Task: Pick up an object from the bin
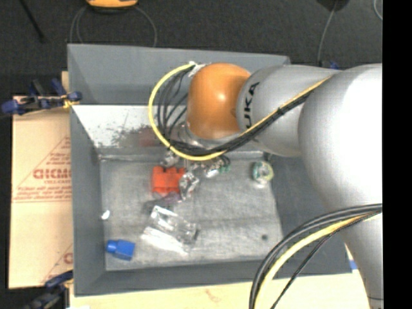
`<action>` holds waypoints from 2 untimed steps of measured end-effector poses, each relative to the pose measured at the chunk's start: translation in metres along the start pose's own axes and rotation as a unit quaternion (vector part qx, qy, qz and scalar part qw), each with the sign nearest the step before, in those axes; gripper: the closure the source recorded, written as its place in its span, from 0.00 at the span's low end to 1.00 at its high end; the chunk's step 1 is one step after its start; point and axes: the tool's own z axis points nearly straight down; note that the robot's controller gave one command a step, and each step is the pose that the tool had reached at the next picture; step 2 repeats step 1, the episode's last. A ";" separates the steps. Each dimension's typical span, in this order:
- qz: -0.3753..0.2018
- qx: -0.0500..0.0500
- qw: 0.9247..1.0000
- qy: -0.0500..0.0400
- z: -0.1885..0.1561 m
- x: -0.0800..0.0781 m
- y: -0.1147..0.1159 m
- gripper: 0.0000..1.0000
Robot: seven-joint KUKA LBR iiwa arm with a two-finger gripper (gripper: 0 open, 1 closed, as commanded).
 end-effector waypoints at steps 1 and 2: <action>-0.058 0.000 0.998 0.003 -0.155 0.010 -0.012 1.00; -0.058 0.000 0.998 0.003 -0.155 0.010 -0.012 1.00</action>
Offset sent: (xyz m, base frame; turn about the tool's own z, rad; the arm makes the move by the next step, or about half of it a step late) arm -0.0088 -0.0140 0.1482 -0.1193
